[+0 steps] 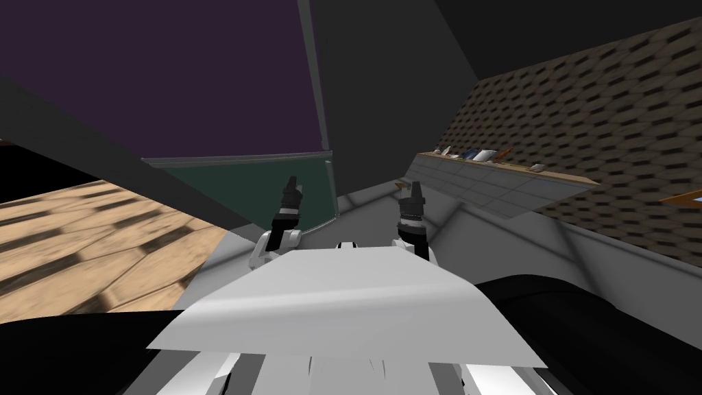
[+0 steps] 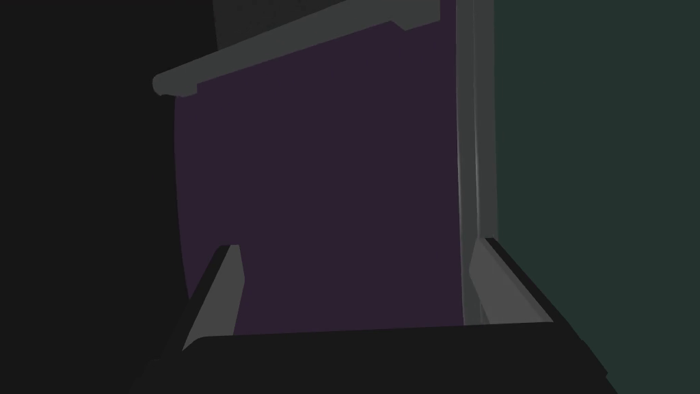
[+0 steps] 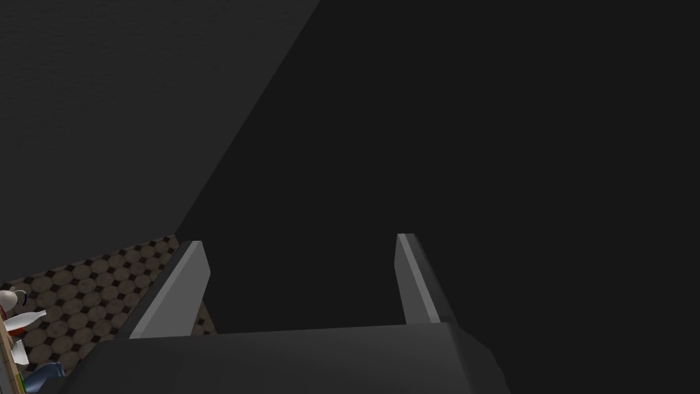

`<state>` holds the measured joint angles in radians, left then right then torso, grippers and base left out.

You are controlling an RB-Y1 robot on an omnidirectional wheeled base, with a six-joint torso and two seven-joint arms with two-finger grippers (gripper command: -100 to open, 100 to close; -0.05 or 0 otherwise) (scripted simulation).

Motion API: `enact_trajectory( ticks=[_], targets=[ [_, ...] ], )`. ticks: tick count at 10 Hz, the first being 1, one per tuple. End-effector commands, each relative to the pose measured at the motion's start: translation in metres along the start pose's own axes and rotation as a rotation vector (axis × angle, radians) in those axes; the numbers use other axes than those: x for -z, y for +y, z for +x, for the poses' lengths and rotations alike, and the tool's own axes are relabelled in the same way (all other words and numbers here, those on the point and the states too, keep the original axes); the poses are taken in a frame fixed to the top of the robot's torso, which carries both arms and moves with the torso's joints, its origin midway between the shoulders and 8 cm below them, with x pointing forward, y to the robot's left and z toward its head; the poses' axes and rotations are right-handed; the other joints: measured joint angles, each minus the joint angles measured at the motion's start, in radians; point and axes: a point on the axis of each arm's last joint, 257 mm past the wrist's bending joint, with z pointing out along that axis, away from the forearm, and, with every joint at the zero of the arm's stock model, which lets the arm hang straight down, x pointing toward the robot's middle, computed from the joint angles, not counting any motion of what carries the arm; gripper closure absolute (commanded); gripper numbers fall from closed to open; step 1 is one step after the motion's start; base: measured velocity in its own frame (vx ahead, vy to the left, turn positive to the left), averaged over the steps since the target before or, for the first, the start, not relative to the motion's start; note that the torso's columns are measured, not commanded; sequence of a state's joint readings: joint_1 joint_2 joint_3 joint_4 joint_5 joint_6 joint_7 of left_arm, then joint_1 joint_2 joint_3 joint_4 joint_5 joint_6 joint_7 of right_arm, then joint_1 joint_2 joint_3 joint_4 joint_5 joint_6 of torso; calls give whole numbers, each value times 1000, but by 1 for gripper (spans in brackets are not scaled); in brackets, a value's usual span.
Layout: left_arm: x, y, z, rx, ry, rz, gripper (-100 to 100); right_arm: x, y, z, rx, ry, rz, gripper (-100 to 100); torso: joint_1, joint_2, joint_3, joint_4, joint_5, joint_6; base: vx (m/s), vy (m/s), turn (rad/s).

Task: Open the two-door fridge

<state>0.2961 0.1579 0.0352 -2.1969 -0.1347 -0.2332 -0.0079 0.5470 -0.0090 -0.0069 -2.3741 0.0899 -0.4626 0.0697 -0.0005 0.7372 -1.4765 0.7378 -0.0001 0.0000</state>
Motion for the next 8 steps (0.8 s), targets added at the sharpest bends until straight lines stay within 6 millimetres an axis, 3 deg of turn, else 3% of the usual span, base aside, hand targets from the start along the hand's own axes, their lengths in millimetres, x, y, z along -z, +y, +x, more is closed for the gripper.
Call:
enact_trajectory(
  ticks=[1,8],
  targets=[
    [-10,10,4,-19,7,-38,-100,0,0,0,0,0,0,0,1,1,1,0,0,0,49,-18,11],
    [-43,36,18,-78,32,-129,-100,0,0,0,0,0,0,0,1,1,1,0,0,0,58,-28,12]
  ],
)
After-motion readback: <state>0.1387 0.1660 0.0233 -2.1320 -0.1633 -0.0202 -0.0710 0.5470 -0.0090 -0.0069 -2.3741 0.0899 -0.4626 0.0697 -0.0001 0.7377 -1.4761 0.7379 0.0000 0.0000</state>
